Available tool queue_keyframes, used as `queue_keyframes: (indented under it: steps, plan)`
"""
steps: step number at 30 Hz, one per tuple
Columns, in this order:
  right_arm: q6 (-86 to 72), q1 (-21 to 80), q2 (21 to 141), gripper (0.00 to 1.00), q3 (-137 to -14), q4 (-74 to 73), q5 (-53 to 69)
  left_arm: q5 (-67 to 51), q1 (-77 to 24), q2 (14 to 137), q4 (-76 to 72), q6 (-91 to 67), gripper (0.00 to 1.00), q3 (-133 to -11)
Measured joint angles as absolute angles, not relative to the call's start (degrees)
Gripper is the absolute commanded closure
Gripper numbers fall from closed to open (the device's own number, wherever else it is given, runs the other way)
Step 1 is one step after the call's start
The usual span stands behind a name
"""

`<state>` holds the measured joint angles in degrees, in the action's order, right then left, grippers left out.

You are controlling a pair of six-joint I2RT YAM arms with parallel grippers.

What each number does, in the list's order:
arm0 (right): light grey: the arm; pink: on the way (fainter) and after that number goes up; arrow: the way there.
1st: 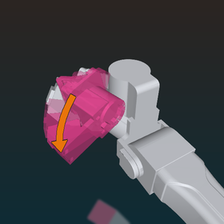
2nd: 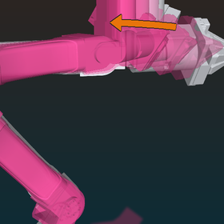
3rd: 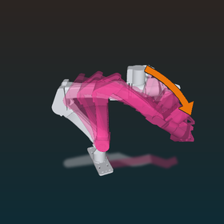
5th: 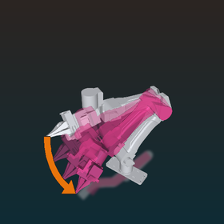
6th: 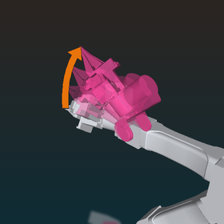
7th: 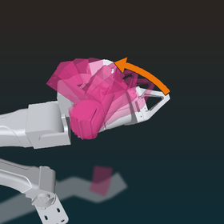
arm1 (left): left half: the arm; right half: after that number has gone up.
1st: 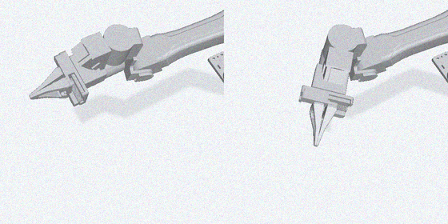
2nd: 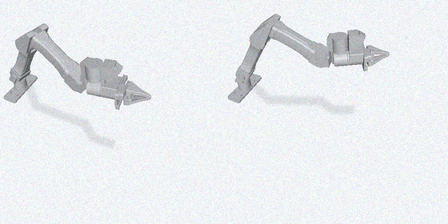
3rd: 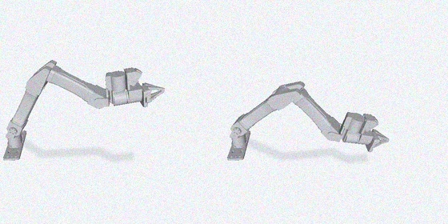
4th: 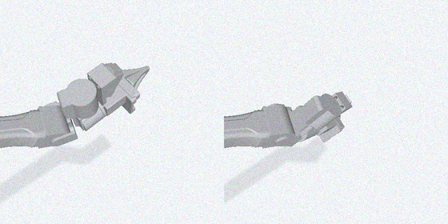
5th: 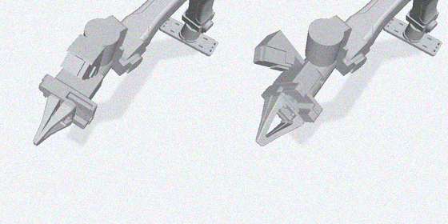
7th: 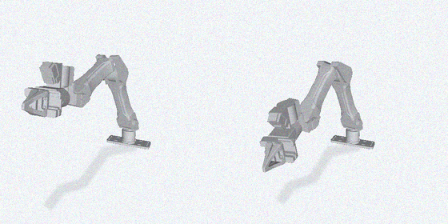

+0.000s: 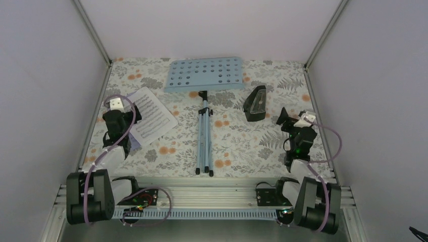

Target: Pack up the instrument practice props

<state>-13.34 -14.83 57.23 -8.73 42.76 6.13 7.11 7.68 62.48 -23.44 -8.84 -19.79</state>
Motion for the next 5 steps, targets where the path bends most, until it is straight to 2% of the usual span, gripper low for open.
queue_keyframes:
  steps: [5]
  plan:
    - [-10.8, -10.4, 63.7, 0.0, -8.6, 49.3, 6.3, 7.0, 7.2, 65.6, -32.4, -6.2, 0.0, -17.5]
